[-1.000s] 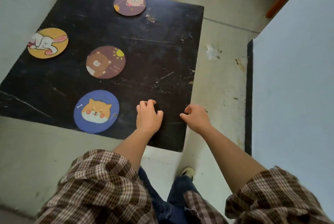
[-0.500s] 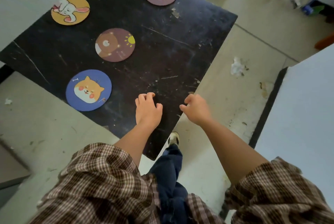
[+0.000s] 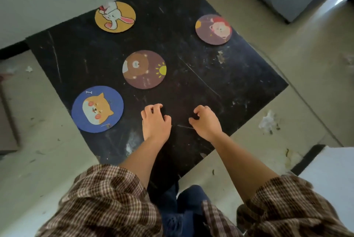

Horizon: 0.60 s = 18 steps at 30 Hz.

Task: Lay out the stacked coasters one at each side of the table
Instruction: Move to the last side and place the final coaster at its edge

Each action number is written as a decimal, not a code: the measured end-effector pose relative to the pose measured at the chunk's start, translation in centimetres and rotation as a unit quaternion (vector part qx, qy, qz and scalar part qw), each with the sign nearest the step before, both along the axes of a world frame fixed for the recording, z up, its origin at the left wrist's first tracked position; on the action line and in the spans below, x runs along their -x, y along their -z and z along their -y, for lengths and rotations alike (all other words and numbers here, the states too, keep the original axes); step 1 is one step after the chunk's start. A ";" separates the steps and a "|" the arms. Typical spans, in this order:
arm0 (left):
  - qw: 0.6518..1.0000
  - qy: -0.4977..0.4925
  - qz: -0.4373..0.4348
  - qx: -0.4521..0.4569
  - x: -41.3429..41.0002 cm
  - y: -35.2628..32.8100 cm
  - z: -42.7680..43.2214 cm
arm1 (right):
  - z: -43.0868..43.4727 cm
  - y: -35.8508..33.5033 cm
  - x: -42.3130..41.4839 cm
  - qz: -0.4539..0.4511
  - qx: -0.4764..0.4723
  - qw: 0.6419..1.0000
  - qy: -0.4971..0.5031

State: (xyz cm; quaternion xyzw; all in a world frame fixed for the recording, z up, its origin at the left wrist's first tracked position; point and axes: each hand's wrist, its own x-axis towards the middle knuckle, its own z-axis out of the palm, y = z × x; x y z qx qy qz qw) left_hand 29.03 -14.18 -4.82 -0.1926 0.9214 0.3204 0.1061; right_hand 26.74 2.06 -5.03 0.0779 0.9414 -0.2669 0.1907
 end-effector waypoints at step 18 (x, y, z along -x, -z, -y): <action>0.958 -0.283 0.010 0.048 8.1 -0.6 -2.2 | 2.3 -0.8 17.4 -0.012 0.024 0.971 -0.236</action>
